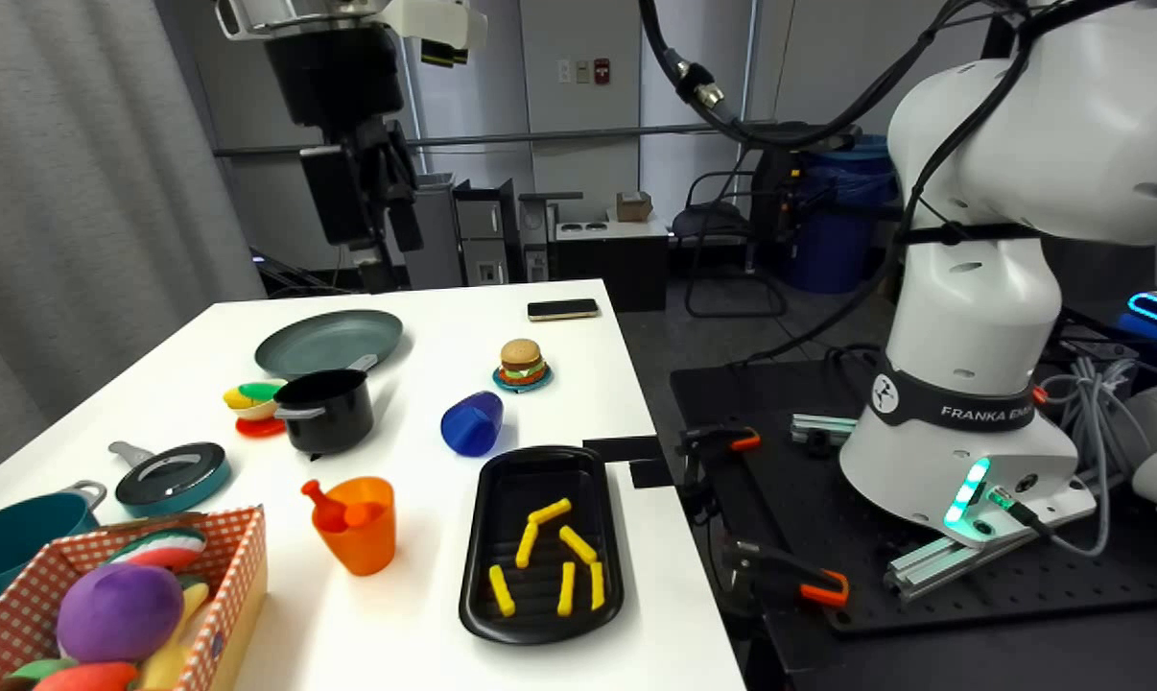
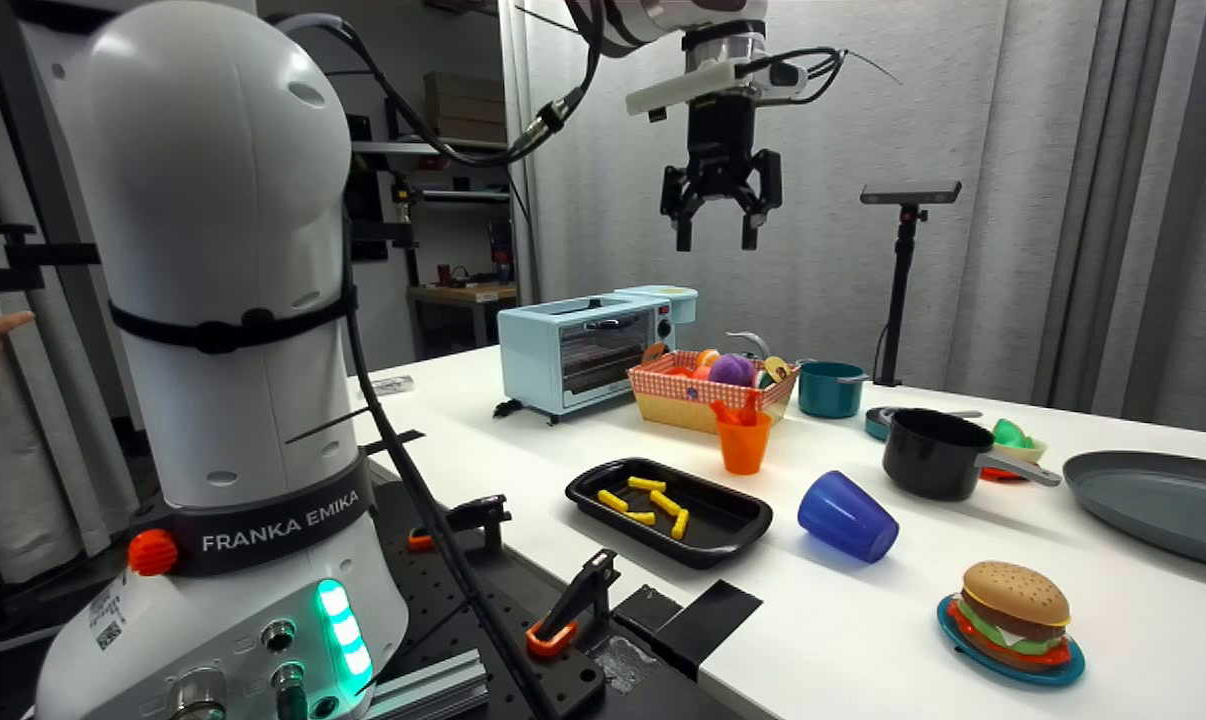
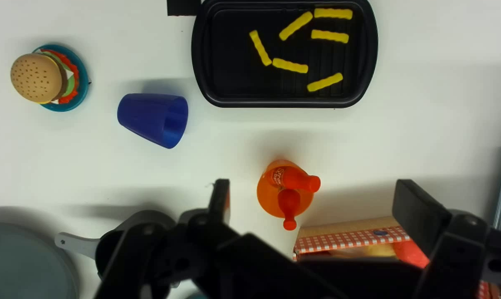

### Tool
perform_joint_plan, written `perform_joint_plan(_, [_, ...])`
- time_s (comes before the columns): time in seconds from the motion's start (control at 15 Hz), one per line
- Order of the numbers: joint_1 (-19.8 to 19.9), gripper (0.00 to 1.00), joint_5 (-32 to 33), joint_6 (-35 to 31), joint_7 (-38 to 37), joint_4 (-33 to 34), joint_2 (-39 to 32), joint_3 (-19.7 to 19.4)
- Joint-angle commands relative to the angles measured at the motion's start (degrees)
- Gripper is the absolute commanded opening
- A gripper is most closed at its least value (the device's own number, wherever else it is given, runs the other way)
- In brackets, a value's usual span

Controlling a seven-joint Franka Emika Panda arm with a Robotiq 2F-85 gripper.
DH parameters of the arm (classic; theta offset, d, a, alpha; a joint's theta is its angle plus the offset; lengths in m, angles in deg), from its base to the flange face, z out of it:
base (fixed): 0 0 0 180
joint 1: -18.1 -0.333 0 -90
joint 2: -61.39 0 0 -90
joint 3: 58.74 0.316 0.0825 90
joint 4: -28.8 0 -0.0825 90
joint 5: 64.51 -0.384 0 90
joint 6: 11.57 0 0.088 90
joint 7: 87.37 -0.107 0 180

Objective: Pour the contents of the orange cup onto the tray

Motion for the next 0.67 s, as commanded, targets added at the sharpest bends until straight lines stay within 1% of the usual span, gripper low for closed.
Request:
perform_joint_plan(0.0, [-0.23,1.00,-0.28,-2.98,-0.62,1.61,-3.35,-0.61])
perform_joint_plan(0.4, [0.30,1.00,-0.09,-9.40,-0.47,2.47,-8.15,-1.56])
perform_joint_plan(0.6, [0.57,1.00,-0.26,-11.11,-0.41,2.78,-10.19,-2.14])
